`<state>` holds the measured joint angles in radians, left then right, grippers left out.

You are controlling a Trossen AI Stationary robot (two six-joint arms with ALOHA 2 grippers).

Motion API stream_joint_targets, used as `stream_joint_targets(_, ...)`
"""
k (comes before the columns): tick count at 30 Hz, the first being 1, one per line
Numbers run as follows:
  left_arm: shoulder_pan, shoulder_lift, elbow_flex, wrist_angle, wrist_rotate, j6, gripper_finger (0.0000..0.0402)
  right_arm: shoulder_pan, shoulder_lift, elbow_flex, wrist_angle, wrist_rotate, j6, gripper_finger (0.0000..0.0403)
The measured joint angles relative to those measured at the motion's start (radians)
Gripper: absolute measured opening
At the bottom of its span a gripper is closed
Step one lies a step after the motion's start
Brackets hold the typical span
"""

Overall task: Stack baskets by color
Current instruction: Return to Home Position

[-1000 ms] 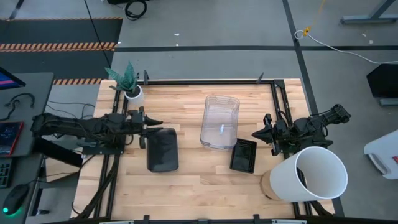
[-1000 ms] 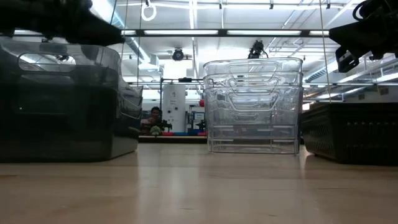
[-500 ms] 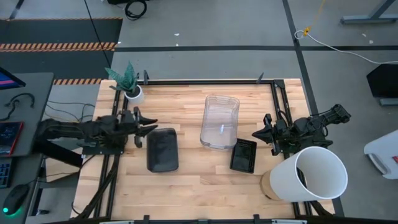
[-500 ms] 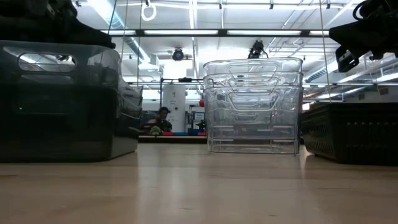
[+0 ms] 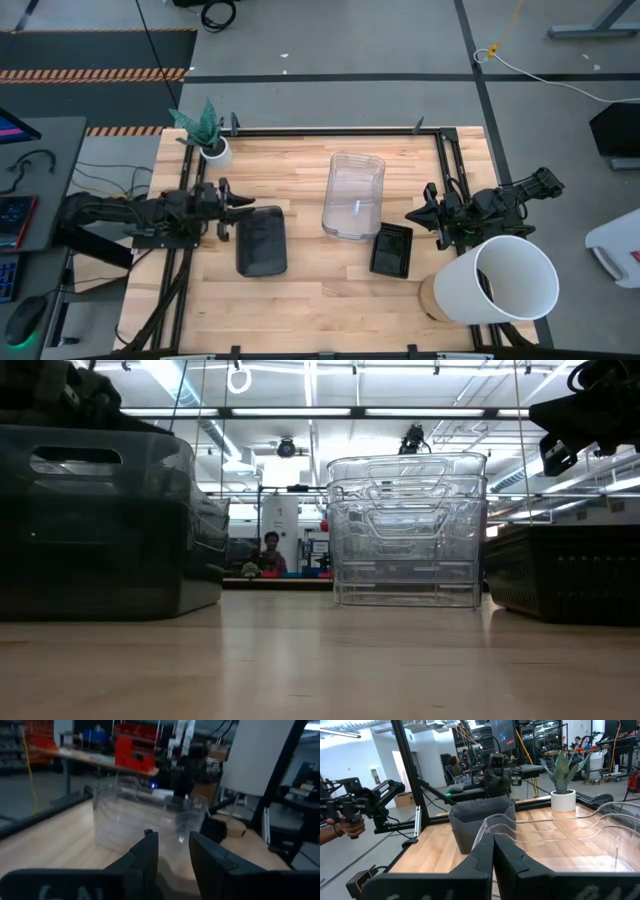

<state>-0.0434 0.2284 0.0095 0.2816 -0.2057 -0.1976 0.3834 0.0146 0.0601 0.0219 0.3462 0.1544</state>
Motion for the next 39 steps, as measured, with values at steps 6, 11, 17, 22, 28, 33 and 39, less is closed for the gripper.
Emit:
stream_joint_targets(6,0.001,-0.001,-0.001,0.002,-0.028,0.048,0.0116,0.000,0.000,0.000,0.002,0.000,0.000,0.0016)
stream_joint_targets(11,0.001,0.000,-0.001,-0.001,-0.036,0.052,0.0118,0.000,0.000,0.000,0.003,0.000,0.000,0.0016)
stream_joint_targets(17,0.001,0.000,-0.001,-0.002,-0.037,0.052,0.0119,0.000,0.000,0.000,0.003,0.000,0.000,0.0016)
stream_joint_targets(22,0.001,0.000,-0.002,-0.002,-0.037,0.052,0.0119,0.000,0.000,0.000,0.003,0.000,0.000,0.0016)
stream_joint_targets(28,0.001,0.000,-0.002,-0.002,-0.037,0.052,0.0119,0.000,0.000,0.000,0.003,0.000,0.000,0.0016)
stream_joint_targets(33,0.001,0.000,-0.002,-0.002,-0.037,0.052,0.0119,0.000,0.000,0.000,0.003,0.000,0.000,0.0016)
stream_joint_targets(39,0.001,0.000,-0.002,-0.002,-0.037,0.052,0.0119,0.000,0.000,0.000,0.003,0.000,0.000,0.0016)
